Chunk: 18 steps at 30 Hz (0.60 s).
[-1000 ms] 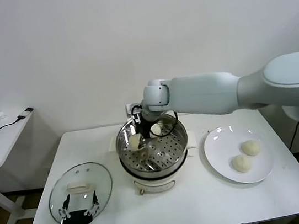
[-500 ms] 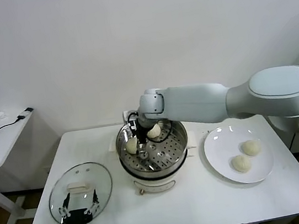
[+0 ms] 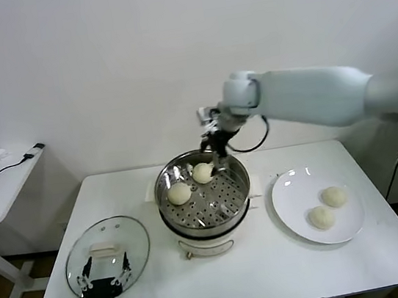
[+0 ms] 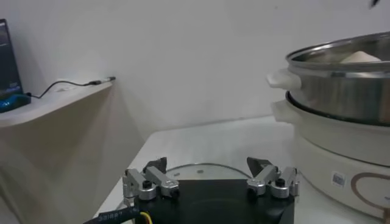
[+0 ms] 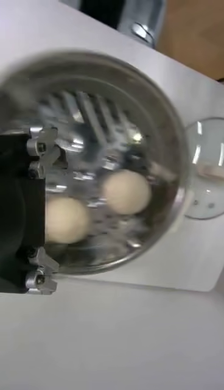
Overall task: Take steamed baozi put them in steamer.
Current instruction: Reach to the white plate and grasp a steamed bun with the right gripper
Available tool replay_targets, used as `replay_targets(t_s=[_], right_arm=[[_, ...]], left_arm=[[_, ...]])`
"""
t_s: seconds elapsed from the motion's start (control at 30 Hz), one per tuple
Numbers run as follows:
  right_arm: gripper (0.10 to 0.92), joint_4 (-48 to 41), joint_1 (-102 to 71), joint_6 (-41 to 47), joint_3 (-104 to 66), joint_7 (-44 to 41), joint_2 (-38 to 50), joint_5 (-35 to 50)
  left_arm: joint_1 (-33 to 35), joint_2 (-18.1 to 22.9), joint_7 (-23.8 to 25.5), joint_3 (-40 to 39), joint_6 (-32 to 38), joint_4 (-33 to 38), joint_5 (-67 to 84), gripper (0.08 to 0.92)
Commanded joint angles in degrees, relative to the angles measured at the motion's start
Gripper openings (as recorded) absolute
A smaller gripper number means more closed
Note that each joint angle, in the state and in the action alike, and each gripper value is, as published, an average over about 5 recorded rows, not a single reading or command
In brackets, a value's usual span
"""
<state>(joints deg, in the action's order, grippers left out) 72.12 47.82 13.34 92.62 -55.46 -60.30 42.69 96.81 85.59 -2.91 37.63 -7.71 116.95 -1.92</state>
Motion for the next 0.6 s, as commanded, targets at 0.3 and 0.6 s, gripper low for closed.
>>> replay_targets(t_s=[0.3, 0.6], right_arm=[[0.823, 10.51, -1.39, -3.78, 14.13, -3.78, 31.1, -15.43], [0.823, 8.29, -19.8, 0.46, 0.04, 2.09, 33.81, -20.91]], left_arm=[[0.86, 0.13, -0.11, -0.17, 0.44, 0.26, -0.44, 0.823], [0.83, 0.85, -0.48, 0.02, 0.47, 0.23, -0.44, 0.823]])
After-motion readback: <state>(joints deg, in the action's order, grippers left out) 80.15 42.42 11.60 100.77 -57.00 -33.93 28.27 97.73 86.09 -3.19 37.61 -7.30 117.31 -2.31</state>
